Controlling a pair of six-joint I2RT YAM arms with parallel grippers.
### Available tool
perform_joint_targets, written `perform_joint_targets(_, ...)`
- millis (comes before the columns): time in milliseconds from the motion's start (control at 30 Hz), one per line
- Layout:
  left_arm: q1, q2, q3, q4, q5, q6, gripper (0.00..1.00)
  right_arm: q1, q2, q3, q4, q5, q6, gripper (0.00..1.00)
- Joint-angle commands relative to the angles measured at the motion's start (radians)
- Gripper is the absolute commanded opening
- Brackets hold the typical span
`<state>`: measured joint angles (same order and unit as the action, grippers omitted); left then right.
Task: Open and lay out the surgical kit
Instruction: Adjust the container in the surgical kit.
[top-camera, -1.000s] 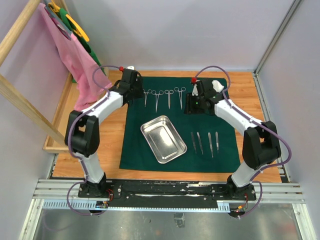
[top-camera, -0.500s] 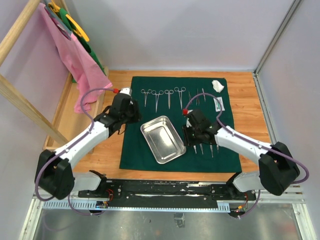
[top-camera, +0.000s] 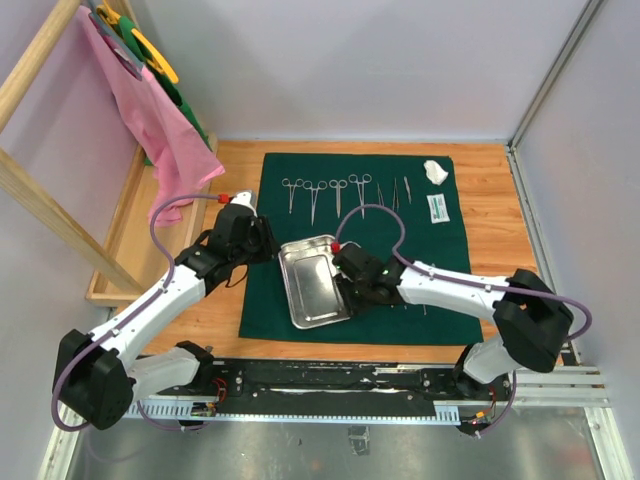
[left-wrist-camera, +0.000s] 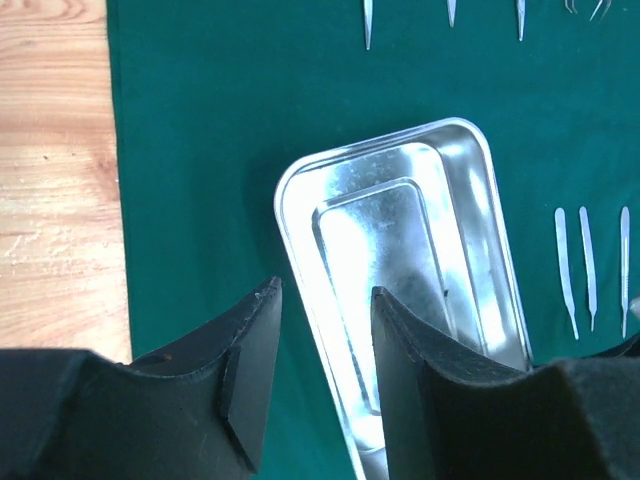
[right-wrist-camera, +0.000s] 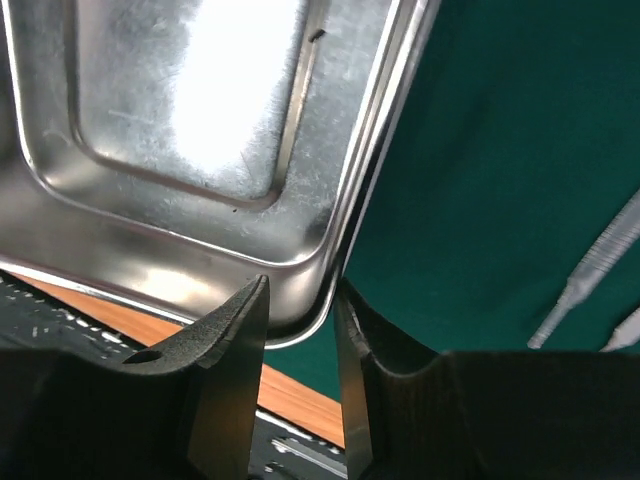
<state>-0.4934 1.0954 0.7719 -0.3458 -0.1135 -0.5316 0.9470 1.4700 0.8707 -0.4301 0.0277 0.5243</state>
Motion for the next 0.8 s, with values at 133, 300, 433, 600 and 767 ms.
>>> perform_joint_targets(133, -0.008, -0.017, -0.002, -0.005, 0.001, -0.012, 0.45, 0.135, 0.103, 0.173, 0.015, 0.002, 0.046, 0.37)
perform_joint_targets(300, -0.008, -0.021, 0.0, -0.019, -0.014, -0.012, 0.46, 0.144, 0.032, 0.168, -0.003, 0.018, 0.048, 0.44)
perform_joint_targets(433, -0.008, -0.021, -0.018, -0.006, -0.037, -0.023, 0.51, 0.123, -0.086, 0.155, -0.08, 0.102, 0.007, 0.5)
perform_joint_targets(600, -0.008, -0.026, -0.004, 0.054, -0.104, -0.024, 0.99, -0.063, -0.269, 0.092, -0.155, 0.143, -0.104, 0.63)
perform_joint_targets(767, 0.007, -0.024, 0.067, 0.068, -0.215, 0.029, 0.99, -0.362, -0.466, 0.024, -0.167, 0.24, -0.231, 0.76)
